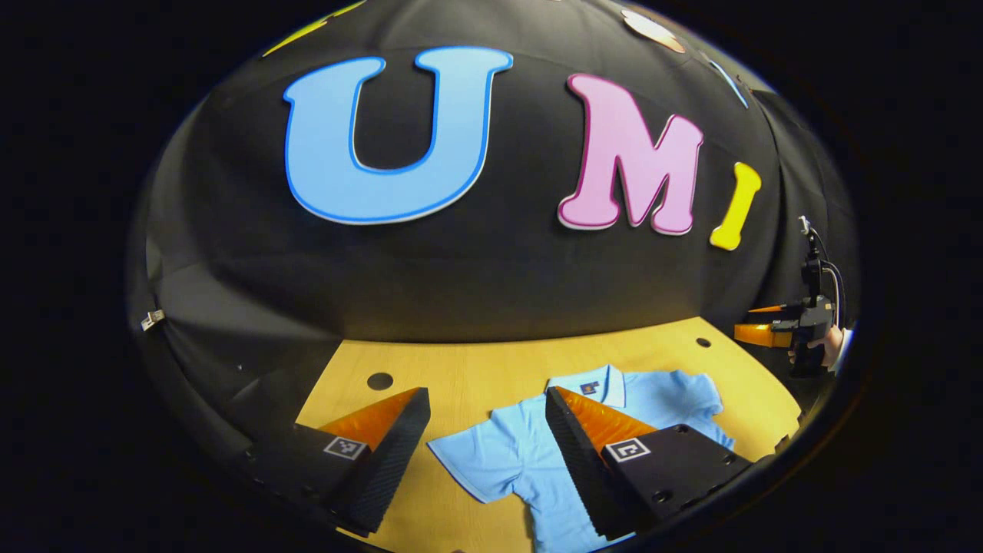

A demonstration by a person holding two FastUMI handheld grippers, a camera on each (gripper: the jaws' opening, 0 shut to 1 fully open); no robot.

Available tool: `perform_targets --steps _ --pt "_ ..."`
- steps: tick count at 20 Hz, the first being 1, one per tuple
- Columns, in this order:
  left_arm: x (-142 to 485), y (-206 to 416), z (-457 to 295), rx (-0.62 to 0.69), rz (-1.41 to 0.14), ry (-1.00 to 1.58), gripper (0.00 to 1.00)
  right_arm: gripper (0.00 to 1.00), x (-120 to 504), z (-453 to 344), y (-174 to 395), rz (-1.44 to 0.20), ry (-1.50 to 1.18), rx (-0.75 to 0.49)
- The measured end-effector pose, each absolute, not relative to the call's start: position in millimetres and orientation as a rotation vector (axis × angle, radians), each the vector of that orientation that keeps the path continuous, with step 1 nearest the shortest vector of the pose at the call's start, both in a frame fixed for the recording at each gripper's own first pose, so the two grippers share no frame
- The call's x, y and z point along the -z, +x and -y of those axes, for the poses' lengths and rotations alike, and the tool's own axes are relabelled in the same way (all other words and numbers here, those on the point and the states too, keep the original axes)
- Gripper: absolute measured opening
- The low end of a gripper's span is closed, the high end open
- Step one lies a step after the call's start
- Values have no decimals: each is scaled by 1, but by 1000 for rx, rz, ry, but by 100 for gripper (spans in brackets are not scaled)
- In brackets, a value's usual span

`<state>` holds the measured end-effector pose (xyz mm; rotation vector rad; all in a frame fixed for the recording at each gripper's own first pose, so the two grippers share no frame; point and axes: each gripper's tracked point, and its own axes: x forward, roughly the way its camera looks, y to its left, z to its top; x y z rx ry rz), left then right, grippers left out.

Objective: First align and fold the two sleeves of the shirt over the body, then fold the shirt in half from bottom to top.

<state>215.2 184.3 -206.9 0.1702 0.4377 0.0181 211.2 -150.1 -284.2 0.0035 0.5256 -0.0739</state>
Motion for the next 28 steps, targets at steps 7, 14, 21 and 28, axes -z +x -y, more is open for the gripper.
perform_targets --steps 7,14,21,28 --pt "218 214 -171 -29 -442 152 97 98 412 191 217 -779 31 114" --pt "214 205 -156 -11 -428 146 97 94 467 202 197 -937 117 147" --pt "211 194 -159 -20 -418 137 97 8 453 163 205 -896 76 118" --pt "210 181 -177 -55 -427 128 97 2 389 92 230 -778 166 7"
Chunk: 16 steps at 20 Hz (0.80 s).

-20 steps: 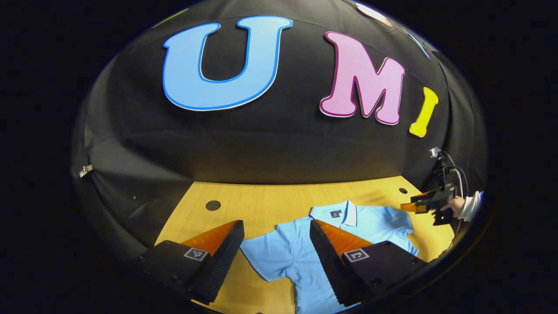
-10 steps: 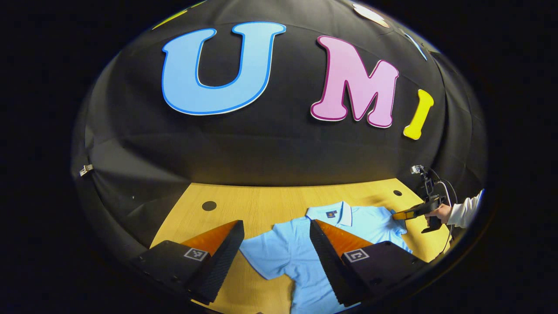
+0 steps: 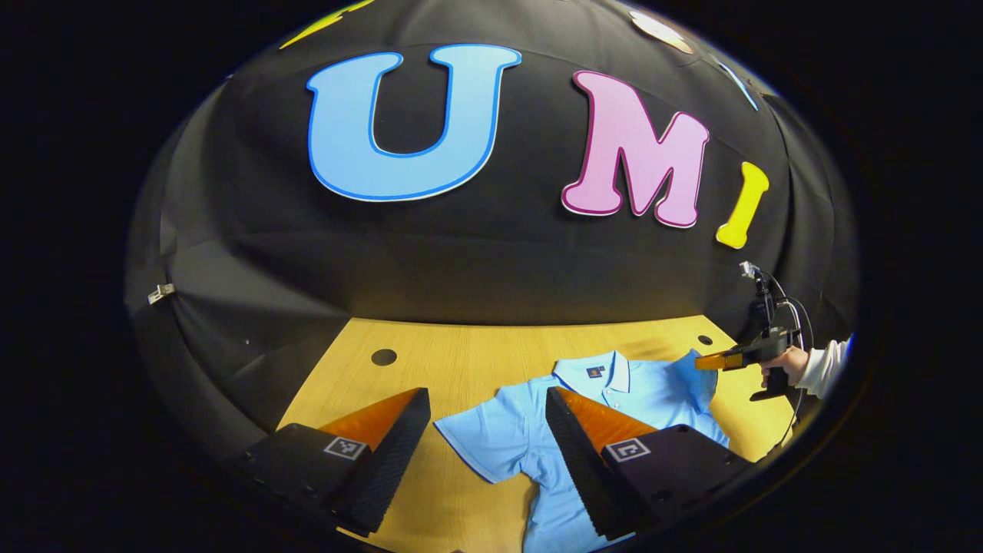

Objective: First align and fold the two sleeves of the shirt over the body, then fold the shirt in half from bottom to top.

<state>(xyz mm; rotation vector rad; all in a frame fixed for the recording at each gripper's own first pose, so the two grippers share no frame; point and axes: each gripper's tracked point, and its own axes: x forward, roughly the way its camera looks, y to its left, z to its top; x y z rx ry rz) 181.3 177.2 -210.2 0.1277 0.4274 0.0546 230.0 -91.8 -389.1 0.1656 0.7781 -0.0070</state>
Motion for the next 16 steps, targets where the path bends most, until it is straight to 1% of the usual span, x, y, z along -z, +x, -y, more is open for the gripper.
perform_targets --steps 1,2,3,5,7,8,9,11,12,13,14,15,16 --pt "212 180 -179 -59 -430 126 97 2 393 81 228 -799 160 -4" --pt "215 180 -180 -62 -437 125 97 7 405 74 224 -838 142 -14" --pt "218 179 -181 -66 -445 127 97 2 416 64 221 -864 126 -29" --pt "227 175 -184 -70 -461 133 97 7 427 49 219 -877 124 -62" --pt "236 174 -187 -74 -479 133 97 27 432 34 214 -883 164 -94" --pt "241 174 -187 -75 -491 126 97 26 432 34 210 -891 161 -99" --pt "247 176 -188 -78 -503 118 97 37 426 34 206 -886 157 -111" --pt "256 181 -187 -77 -517 95 97 84 413 33 202 -854 152 -133" --pt "258 186 -185 -76 -518 91 97 88 398 38 197 -827 143 -134" --pt "263 191 -187 -75 -522 99 97 89 385 41 192 -798 134 -136" --pt "267 197 -188 -72 -531 111 97 89 372 45 187 -768 125 -141" --pt "273 203 -191 -74 -543 126 97 90 357 49 179 -741 119 -148" --pt "279 211 -195 -82 -557 136 97 99 344 54 171 -718 112 -148"
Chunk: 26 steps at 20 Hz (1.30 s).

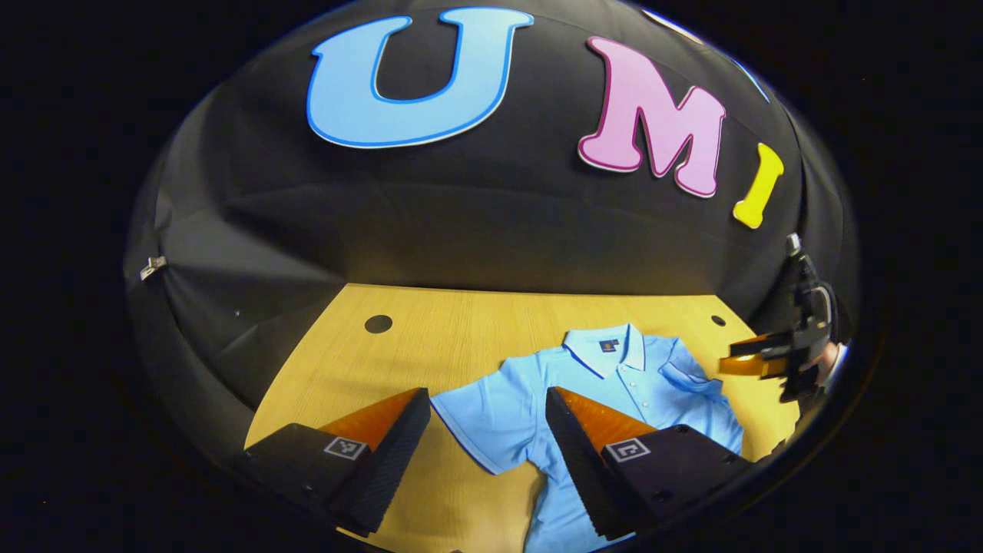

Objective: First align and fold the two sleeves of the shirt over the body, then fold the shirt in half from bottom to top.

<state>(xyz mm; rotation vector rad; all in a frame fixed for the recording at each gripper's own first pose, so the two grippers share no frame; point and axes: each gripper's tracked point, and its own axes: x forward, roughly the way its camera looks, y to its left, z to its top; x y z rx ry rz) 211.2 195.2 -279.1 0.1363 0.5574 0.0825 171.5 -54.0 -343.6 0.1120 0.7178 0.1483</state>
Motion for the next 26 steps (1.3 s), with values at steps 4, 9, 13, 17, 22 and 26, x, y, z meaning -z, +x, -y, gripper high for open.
perform_targets --steps 4,9,13,17,22,26 --pt "314 244 -214 -143 -625 153 97 98 321 79 132 -664 110 -94" --pt "376 261 -222 -172 -748 152 97 98 341 102 83 -691 172 -26" --pt "419 268 -220 -168 -839 103 97 98 353 114 59 -738 228 -3" --pt "438 269 -227 -184 -892 137 94 98 352 124 57 -722 222 -3" --pt "432 269 -224 -200 -887 91 9 98 368 118 56 -751 212 -25" --pt "407 272 -204 -138 -813 56 6 98 366 107 61 -742 213 -49"
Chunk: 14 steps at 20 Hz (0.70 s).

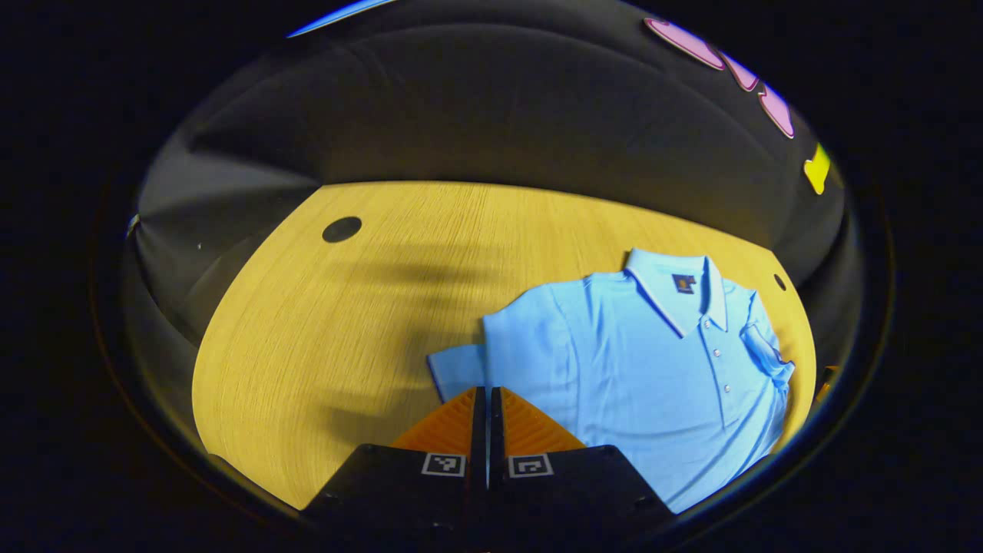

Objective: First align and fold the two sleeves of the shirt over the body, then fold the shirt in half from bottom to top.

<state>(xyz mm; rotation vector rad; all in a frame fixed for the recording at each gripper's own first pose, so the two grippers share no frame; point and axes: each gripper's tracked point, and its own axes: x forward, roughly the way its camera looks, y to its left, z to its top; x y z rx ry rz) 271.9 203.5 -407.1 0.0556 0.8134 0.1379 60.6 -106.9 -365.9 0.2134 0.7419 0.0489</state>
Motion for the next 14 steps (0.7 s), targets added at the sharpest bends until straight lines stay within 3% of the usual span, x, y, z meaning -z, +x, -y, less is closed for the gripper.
perform_targets --steps 5,12,14 --pt "366 276 -147 16 -717 91 6 98 363 101 62 -730 225 -49" --pt "407 272 -216 -176 -833 129 7 98 365 100 51 -733 196 -60" --pt "420 265 -224 -201 -879 104 37 98 367 102 48 -740 210 -51"
